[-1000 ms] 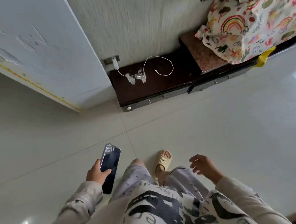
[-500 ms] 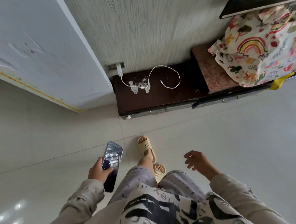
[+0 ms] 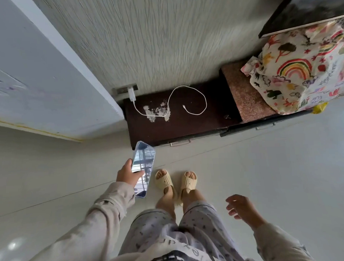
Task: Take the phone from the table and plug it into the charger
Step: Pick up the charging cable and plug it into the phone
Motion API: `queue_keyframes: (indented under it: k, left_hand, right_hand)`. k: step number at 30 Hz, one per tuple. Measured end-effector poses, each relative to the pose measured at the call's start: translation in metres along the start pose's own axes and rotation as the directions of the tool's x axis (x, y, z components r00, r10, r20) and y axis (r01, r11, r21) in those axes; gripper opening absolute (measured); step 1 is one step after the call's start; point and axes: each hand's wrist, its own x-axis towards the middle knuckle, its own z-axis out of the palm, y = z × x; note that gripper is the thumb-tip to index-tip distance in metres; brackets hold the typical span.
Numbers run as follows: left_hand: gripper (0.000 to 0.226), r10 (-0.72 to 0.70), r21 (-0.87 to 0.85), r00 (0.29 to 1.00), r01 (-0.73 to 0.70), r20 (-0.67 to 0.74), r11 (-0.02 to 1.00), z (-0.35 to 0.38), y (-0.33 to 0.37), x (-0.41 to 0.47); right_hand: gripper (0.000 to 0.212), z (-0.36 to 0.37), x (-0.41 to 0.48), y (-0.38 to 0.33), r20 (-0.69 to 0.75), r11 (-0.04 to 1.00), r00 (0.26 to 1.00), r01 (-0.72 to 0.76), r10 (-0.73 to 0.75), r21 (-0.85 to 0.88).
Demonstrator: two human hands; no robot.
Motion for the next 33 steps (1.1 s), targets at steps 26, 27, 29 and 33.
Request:
queue_keyframes:
  k: [26, 27, 29, 33]
  left_hand:
    - [0.017, -0.366, -0.502, 0.93, 0.331, 0.031, 0.799, 0.147, -0.024, 0.232]
    - [0.023, -0.365, -0.528, 0.931, 0.324, 0.028, 0.785, 0.151, -0.026, 0.243]
    - [0.018, -0.372, -0.577, 0.927, 0.324, 0.036, 0.75, 0.159, -0.03, 0.259]
    - [0.017, -0.381, -0.633, 0.922, 0.338, 0.073, 0.696, 0.164, -0.032, 0.278]
  right_hand:
    - [0.026, 0.062, 0.387, -0.233, -0.087, 0.923, 0.934, 0.323, -0.346, -0.209]
    - [0.025, 0.068, 0.401, -0.247, -0.155, 0.898, 0.901, 0.359, -0.404, -0.254]
    - [0.026, 0.079, 0.423, -0.271, -0.262, 0.84, 0.822, 0.4, -0.506, -0.366]
    - [0.036, 0.089, 0.45, -0.3, -0.31, 0.789, 0.786, 0.335, -0.536, -0.515]
